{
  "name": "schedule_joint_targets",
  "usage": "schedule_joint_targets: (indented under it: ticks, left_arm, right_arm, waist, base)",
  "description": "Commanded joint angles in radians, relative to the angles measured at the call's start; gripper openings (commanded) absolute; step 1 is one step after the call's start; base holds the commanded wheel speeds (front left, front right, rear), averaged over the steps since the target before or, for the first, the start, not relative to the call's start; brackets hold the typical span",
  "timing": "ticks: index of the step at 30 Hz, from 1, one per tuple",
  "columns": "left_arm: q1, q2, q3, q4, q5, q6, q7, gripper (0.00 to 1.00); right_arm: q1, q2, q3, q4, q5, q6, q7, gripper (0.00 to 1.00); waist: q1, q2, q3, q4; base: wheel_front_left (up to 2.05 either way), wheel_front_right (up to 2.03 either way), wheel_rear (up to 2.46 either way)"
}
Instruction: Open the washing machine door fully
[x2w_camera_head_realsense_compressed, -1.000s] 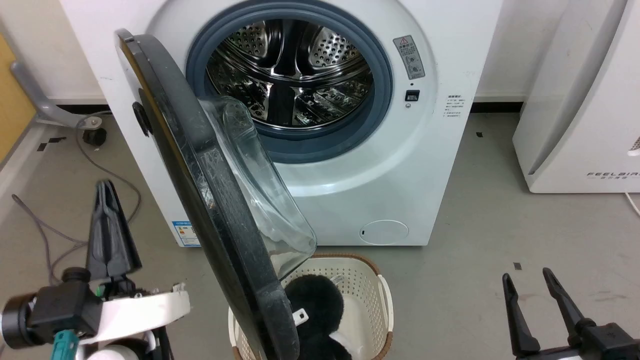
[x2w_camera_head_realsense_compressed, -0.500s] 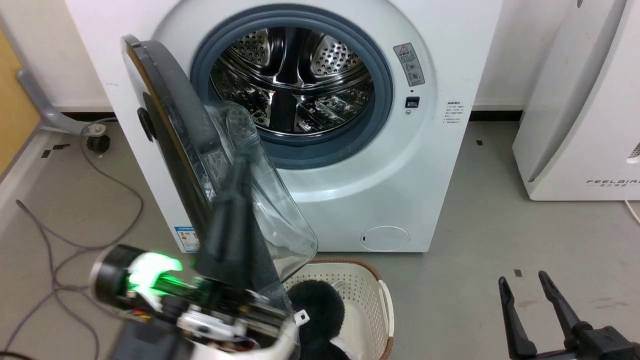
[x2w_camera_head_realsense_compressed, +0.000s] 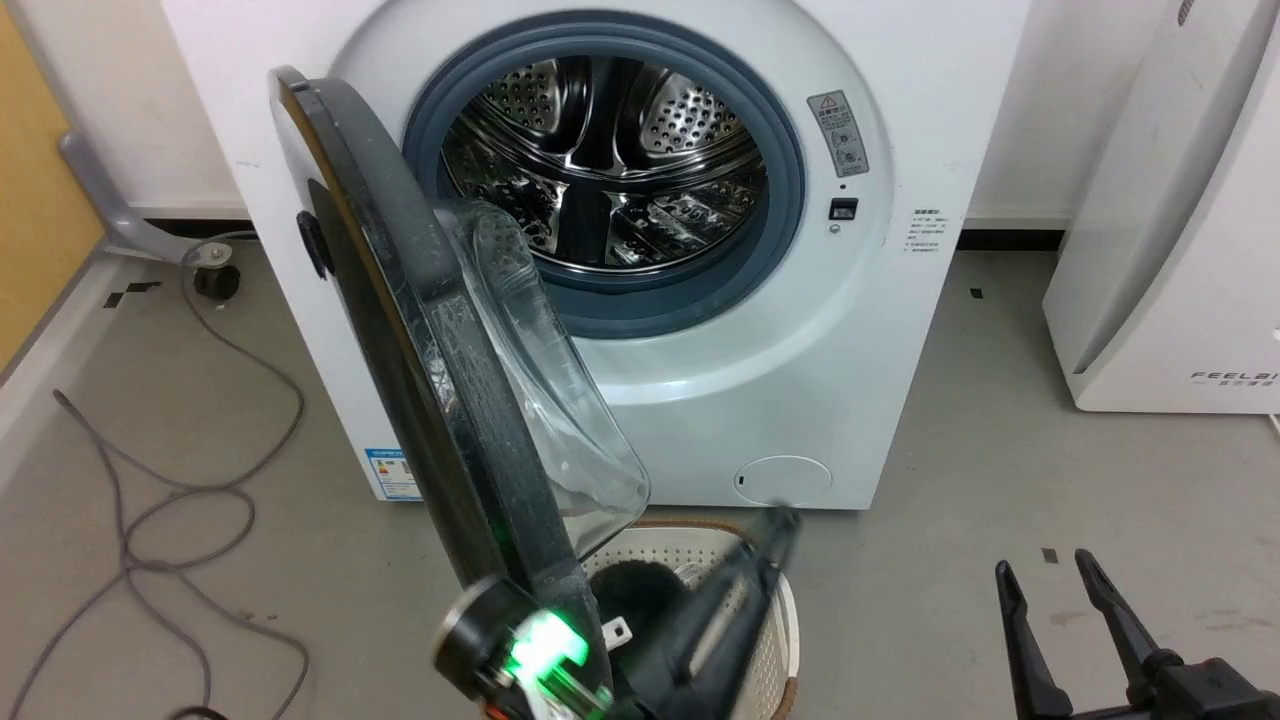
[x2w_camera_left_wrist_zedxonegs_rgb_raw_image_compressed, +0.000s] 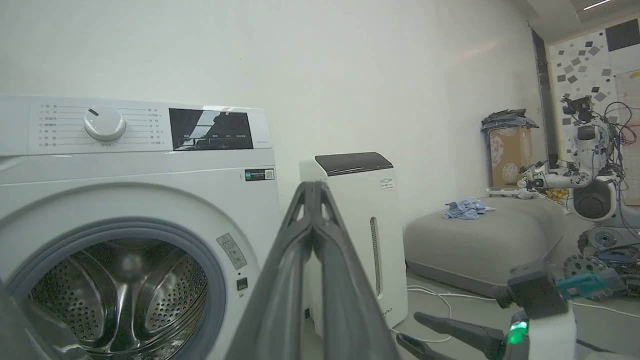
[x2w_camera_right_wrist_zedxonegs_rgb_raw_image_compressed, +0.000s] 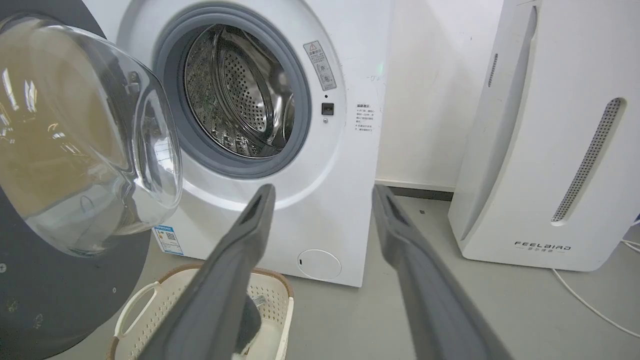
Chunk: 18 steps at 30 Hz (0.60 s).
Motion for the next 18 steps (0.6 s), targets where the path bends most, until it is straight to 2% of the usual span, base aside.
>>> schedule_joint_targets:
  ticks: [1,8,18]
  left_arm:
    - [0.026,0.010,-0.017,0.023,0.012,-0.005,-0.004,0.00]
    - [0.076,0.027,-0.038,0.120,0.019,0.009,-0.004,0.00]
    - [0.081,0.027,0.044,0.275,-0.017,0.063,-0.004,0.00]
  right_arm:
    - [0.013,0.005,0.000,-0.001,0.010,0.001,-0.005,1.00]
    - [0.010,0.005,-0.003,0.001,0.011,0.001,-0.005,1.00]
    - [0.004,0.005,0.000,0.009,0.014,0.001,-0.005,1.00]
  waist:
    - [0.0000,0.0000,0.003,0.005]
    - [0.0000,0.0000,0.011,0.022]
    - [0.0000,0.0000,0.024,0.039]
  base:
    - [0.00,0.00,0.00]
    - [0.00,0.00,0.00]
    - [0.00,0.00,0.00]
